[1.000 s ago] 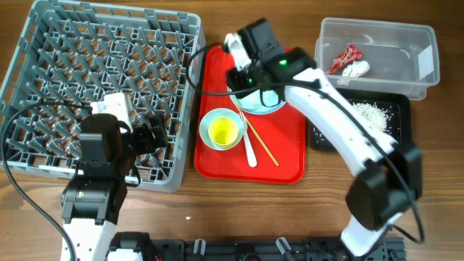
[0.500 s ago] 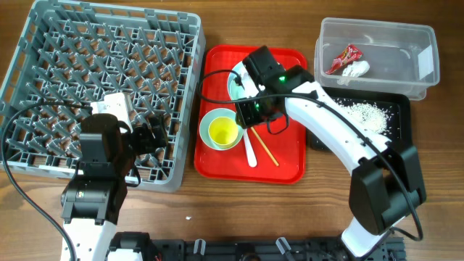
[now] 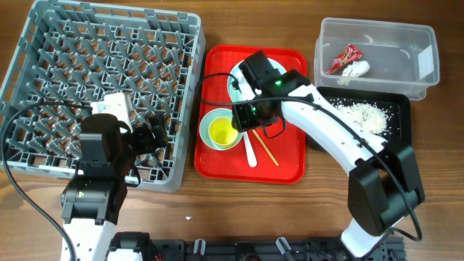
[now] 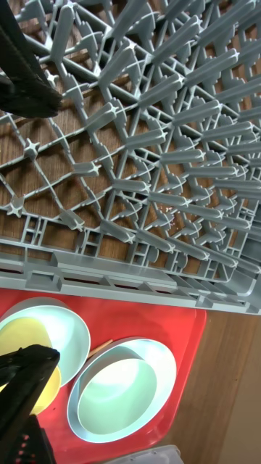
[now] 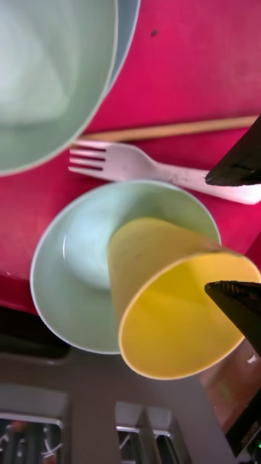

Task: Sort waste into correct bins and load items into the dishwasher rack
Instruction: 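Grasp the yellow cup from the blue bowl with the right gripper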

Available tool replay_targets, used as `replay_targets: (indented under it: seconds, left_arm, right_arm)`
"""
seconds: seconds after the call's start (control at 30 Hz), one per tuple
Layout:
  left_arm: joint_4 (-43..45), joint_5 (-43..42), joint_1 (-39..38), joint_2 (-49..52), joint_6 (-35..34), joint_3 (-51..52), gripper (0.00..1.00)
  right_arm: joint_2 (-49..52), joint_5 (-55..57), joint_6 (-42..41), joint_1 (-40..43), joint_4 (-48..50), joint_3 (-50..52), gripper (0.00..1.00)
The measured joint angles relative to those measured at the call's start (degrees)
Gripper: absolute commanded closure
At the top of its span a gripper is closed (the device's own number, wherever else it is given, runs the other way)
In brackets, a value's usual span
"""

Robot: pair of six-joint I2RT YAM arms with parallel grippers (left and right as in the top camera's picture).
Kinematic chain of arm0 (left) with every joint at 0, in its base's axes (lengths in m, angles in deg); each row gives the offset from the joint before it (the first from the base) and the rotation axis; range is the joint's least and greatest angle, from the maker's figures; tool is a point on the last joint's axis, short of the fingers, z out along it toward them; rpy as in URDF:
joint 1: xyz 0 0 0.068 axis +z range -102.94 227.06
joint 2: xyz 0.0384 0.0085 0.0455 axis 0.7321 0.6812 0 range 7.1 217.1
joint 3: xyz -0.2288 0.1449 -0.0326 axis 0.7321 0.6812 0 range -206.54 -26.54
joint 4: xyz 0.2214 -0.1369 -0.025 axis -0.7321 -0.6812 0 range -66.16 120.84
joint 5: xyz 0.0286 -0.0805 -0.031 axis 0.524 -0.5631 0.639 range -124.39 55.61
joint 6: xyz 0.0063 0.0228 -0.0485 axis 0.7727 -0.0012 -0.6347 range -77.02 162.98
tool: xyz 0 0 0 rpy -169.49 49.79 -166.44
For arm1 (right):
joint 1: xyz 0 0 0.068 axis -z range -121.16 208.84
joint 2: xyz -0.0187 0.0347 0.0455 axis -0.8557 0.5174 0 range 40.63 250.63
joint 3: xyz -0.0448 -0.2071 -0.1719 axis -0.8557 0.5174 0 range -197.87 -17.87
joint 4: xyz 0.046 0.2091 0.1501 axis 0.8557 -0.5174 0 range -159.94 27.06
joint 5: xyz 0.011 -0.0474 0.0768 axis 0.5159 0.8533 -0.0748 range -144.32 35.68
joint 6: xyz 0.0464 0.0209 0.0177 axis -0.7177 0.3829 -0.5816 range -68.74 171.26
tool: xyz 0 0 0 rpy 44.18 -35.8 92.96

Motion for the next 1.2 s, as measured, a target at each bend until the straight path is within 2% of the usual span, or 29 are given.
replay_targets:
  seconds: [0.23,0.33,0.37,0.43,0.63,0.87,1.03,1.2]
  left_arm:
    - [0.0,0.0,0.0,0.0,0.0,0.0,0.0]
    - [0.0,0.0,0.0,0.0,0.0,0.0,0.0]
    - [0.0,0.0,0.0,0.0,0.0,0.0,0.0]
    - [0.0,0.0,0.0,0.0,0.0,0.0,0.0]
    - [0.0,0.0,0.0,0.0,0.0,0.0,0.0]
    - [0.6,-0.7,0.0,0.0,0.0,0.0,0.0]
    - [4.0,-6.9,0.0,0.0,-0.5,0.0,0.0]
    - [10.5,-14.8,0.0,2.2,-4.5,-0.1,0.0]
  right_arm:
    - [1.1,0.5,-2.2,-1.8,1.5,0.0,0.59]
    - [3.3,0.7,-3.5,-1.8,2.5,0.0,0.76]
    - [4.1,0.8,-4.1,-1.8,2.5,0.0,0.87]
    - [5.2,0.9,-5.0,-1.8,2.8,0.0,0.96]
    - [5.7,1.4,-6.6,-1.8,3.1,-0.5,0.96]
    - [5.3,1.3,-6.6,-0.4,0.0,-5.7,0.96]
    - [2.3,-1.9,-5.6,4.7,-0.1,-8.2,0.96]
    - [-1.0,-11.4,-4.0,13.6,0.8,-9.9,0.96]
